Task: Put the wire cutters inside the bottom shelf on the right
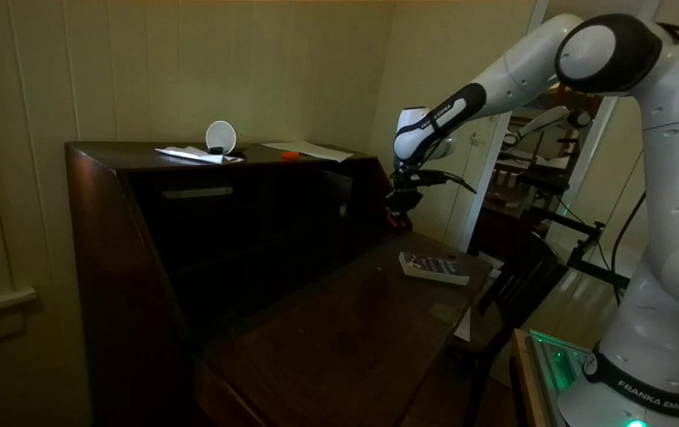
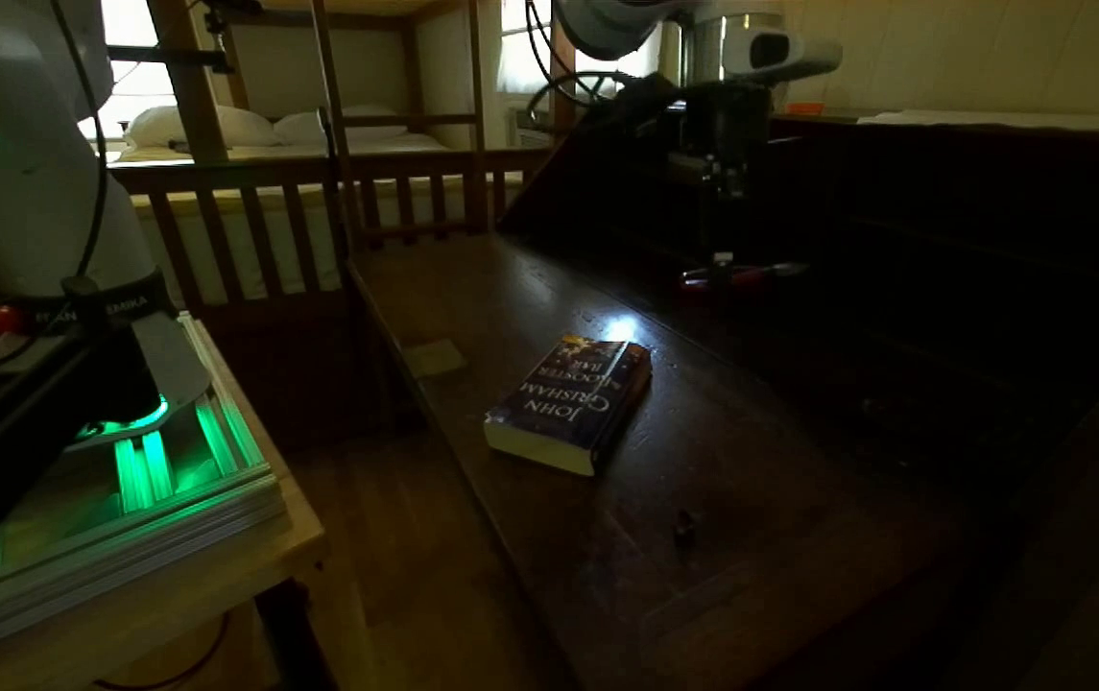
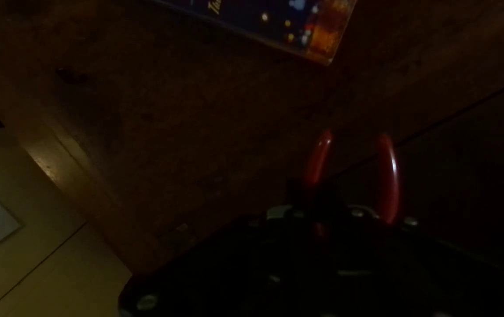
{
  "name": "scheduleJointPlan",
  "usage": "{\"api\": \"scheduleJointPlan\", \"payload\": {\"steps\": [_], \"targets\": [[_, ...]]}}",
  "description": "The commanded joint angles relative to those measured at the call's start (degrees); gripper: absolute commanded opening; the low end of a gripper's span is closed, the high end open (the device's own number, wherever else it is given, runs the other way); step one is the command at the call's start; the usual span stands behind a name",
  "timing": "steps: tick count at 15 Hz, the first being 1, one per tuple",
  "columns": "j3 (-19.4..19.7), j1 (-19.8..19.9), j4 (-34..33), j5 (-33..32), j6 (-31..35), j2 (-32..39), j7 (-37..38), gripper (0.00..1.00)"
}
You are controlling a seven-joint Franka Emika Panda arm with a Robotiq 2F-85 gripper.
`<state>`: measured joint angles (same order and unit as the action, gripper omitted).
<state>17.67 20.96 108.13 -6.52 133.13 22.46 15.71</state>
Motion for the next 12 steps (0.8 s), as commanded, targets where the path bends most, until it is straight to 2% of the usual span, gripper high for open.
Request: {"api": "scheduleJointPlan", "payload": {"steps": [1,5,12], "targets": [[-2.24,4.37,-8.23,10.7,1.25,9.34,-6.95,0.03],[-4.1,8.53,-15.94,17.27,-0.14,16.65,-11.12,0.03],[-3.67,10.48,-27.63,15.66,-3.26,23.67,-13.38,0.03]]}}
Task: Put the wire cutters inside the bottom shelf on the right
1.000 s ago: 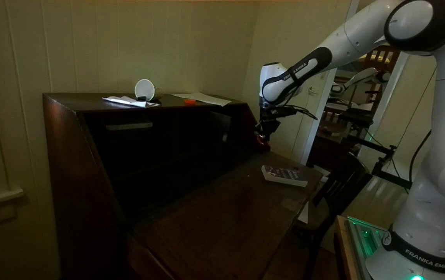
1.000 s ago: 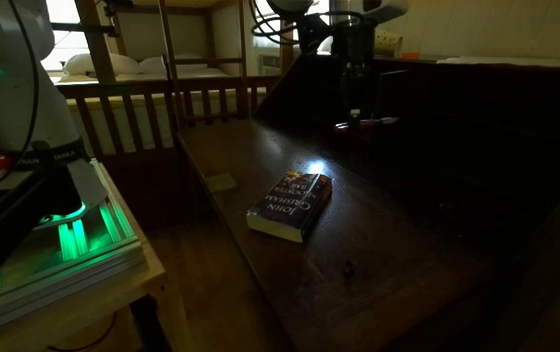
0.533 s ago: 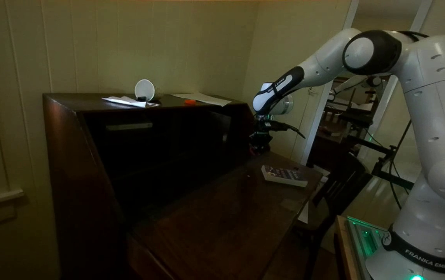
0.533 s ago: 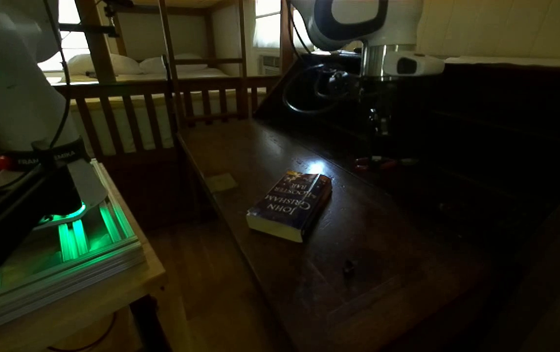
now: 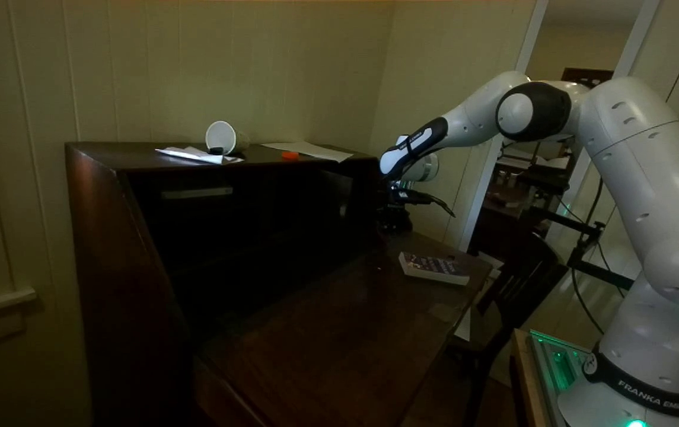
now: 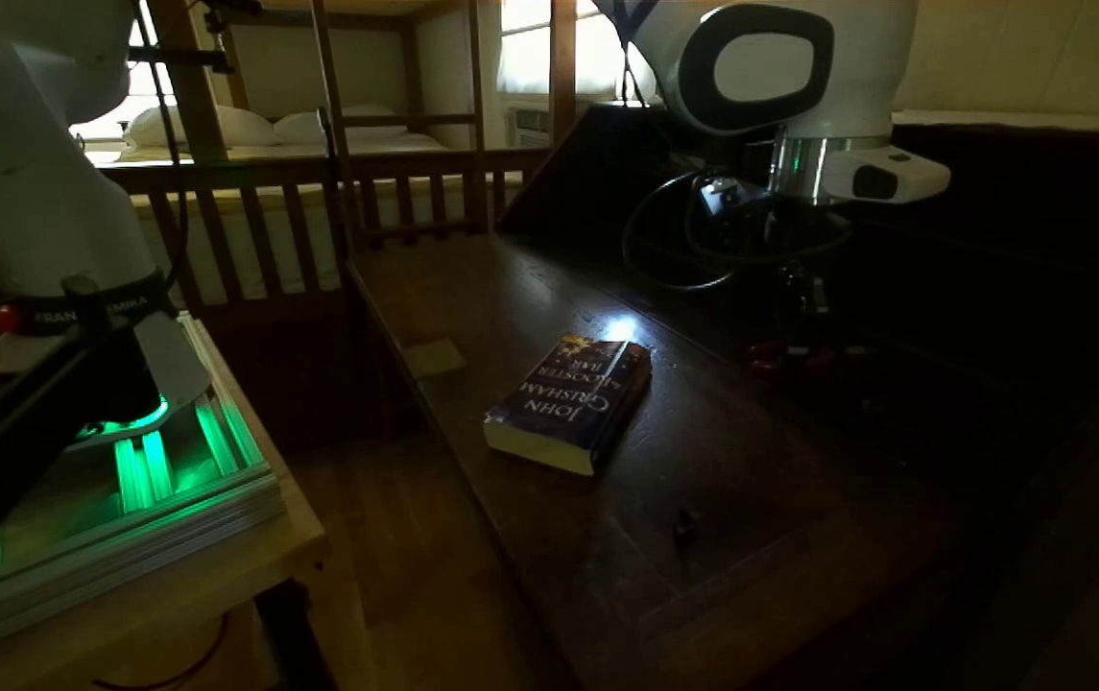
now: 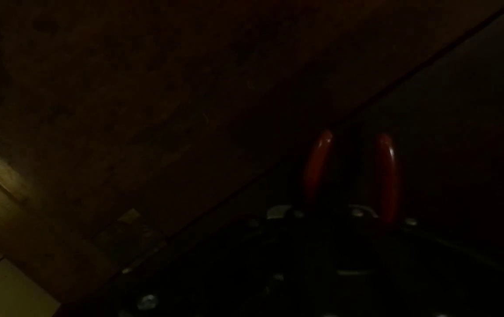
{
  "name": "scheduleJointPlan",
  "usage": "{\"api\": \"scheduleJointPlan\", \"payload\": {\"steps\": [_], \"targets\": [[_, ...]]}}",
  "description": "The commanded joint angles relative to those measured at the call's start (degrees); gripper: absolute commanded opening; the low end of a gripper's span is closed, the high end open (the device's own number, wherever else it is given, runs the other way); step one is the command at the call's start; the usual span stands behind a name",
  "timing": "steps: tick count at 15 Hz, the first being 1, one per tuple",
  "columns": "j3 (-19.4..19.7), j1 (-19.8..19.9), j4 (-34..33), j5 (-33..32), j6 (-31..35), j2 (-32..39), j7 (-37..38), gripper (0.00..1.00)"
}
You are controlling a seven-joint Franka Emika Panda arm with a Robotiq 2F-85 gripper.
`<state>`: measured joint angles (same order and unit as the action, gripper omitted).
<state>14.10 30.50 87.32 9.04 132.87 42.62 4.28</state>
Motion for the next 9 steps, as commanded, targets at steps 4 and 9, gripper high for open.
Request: {"api": "scheduleJointPlan", "payload": {"steps": [4,9], "targets": [[0.83,0.61,-12.97,-3.92,-4.09,7.01,-5.46,0.03],[-0.59,1.05,-17.98,-6.35,-3.75,9.64,-15.03,0.03]]}}
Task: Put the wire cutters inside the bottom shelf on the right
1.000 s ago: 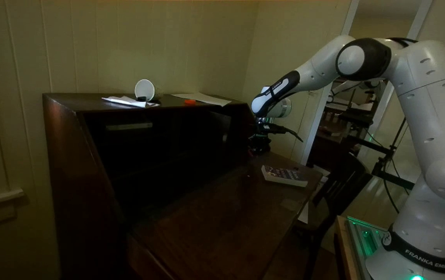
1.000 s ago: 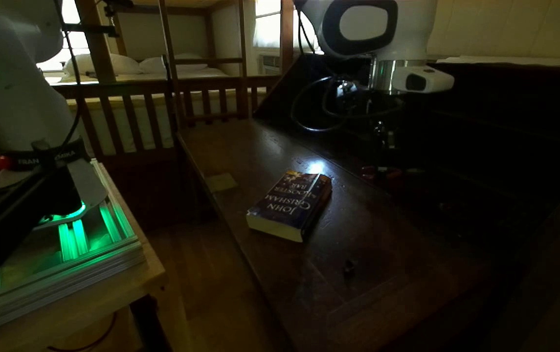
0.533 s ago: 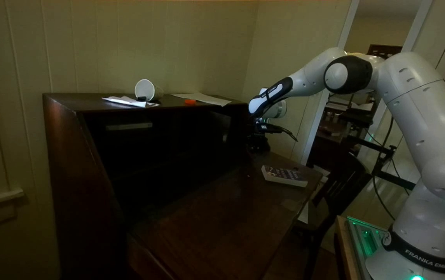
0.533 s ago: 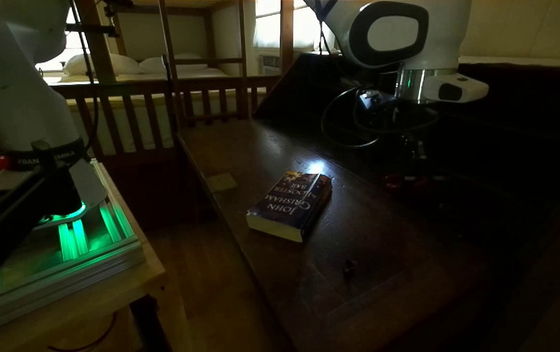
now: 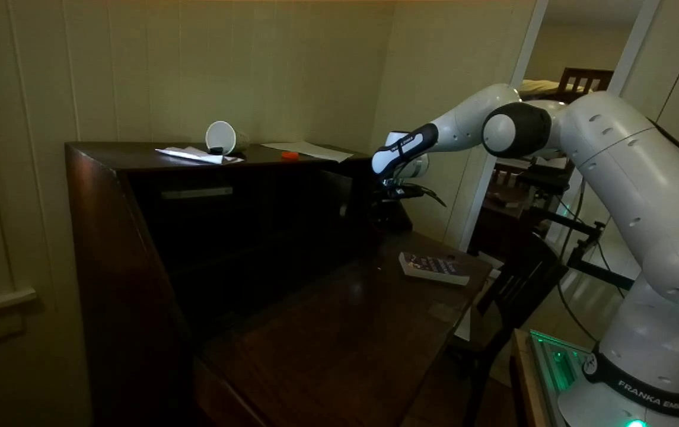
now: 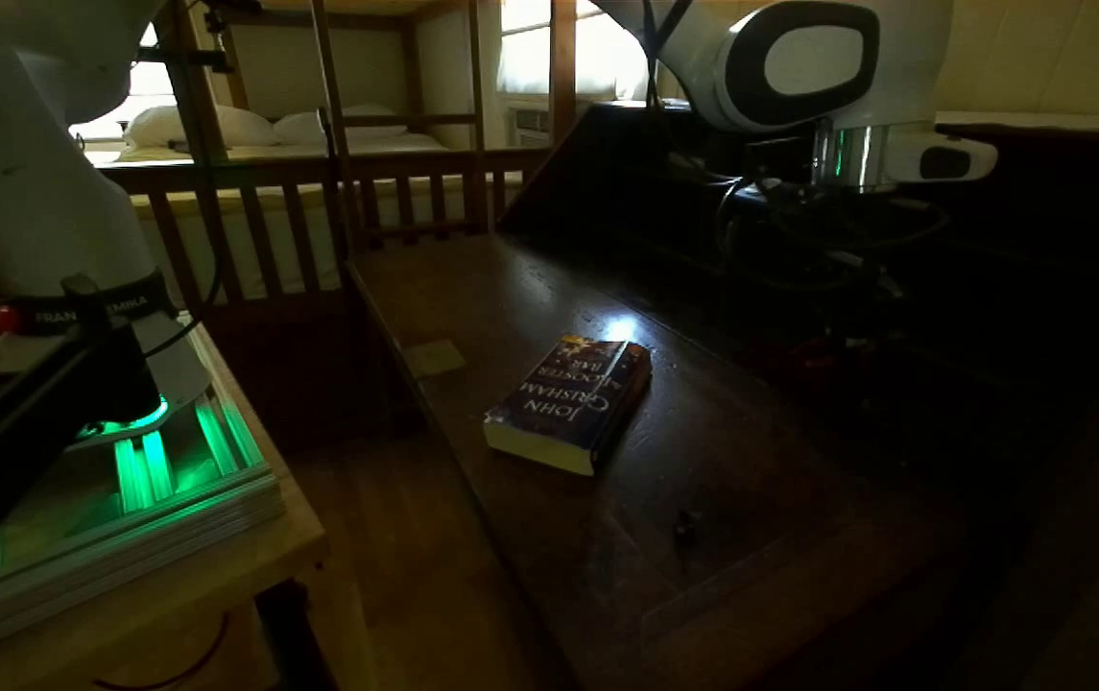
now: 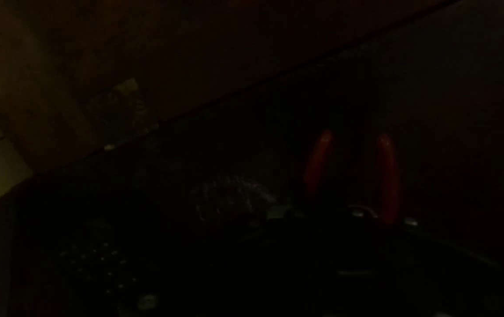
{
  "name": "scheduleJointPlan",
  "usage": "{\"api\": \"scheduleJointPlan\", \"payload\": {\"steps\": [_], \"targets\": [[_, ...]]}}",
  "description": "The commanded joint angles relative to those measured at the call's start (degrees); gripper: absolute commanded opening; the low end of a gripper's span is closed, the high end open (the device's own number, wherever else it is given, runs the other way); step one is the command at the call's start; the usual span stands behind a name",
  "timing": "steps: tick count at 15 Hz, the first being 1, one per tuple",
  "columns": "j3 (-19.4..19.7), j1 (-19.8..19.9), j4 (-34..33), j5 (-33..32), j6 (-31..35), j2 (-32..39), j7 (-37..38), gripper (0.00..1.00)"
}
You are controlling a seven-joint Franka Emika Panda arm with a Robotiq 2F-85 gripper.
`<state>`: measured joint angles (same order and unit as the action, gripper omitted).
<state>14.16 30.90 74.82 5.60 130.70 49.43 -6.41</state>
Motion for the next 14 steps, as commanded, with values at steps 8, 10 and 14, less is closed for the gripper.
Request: {"api": "scheduleJointPlan", "payload": {"steps": [8,10,14], "targets": [[-1.03,0.61,-12.76,-11.32,0.25,8.89,-13.68,0.03],[-1.19,0.6,-13.84,-11.98,0.69,10.19,-15.95,0.03],[-0.83,0.15,-13.86,-11.18,1.06,10.59,-19.47,0.03]]}}
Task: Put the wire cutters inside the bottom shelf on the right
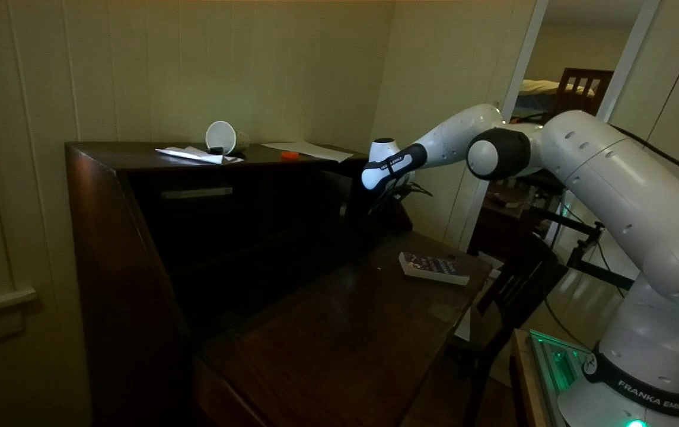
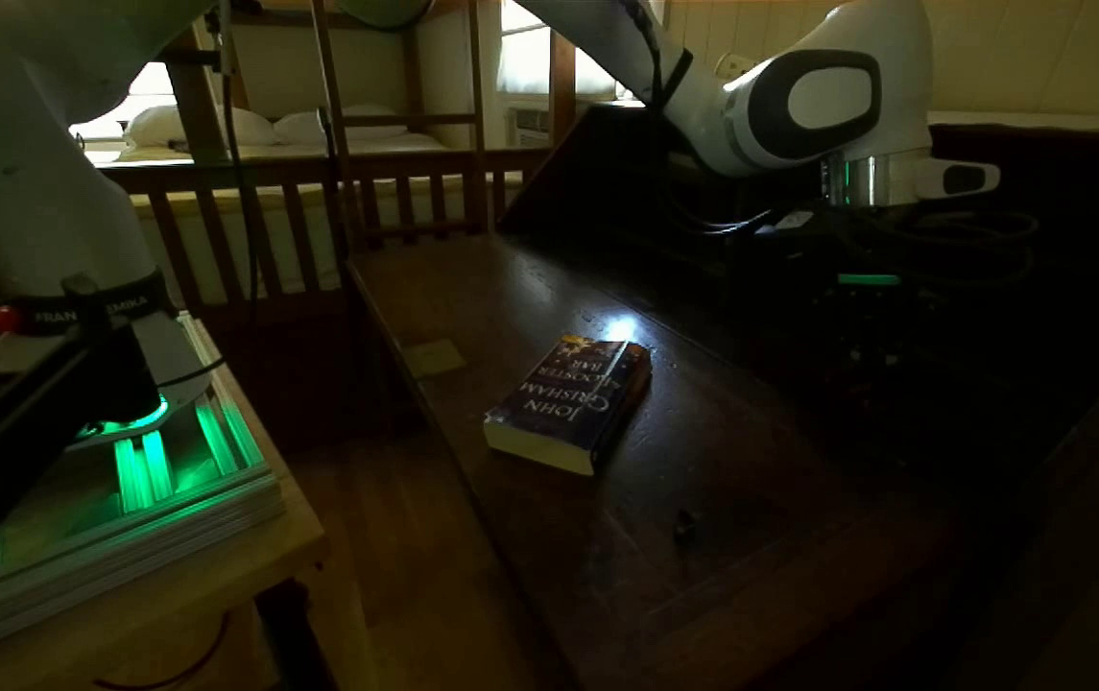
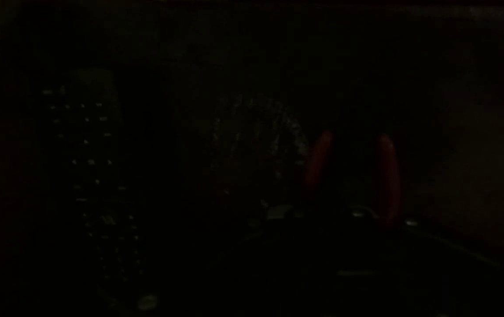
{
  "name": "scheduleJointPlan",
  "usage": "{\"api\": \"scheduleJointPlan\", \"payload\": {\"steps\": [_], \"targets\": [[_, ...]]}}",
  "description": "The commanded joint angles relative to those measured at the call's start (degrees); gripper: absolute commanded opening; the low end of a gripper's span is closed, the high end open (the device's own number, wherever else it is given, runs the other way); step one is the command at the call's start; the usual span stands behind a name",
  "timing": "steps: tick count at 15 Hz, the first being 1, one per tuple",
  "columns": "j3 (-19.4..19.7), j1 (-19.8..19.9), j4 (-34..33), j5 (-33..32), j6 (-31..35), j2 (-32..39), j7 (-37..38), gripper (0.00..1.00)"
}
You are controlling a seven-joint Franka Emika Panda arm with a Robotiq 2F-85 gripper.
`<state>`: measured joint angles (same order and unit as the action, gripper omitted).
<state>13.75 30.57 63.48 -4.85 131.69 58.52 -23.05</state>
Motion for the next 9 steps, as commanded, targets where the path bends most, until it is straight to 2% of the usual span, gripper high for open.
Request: {"api": "scheduleJointPlan", "payload": {"steps": [1,2,6,9], "targets": [[-0.29,0.2,-1.79,-1.03,0.6,1.09,-3.77,0.36],[-0.18,-0.1,-1.06,-1.02,1.11,0.59,-4.2,0.37],[2.4,-2.64,3.83,-1.87,5.67,-3.61,-1.61,0.64],[7.54,-7.06,11.68,-1.39,2.95,-11.29,8.53,0.85]]}}
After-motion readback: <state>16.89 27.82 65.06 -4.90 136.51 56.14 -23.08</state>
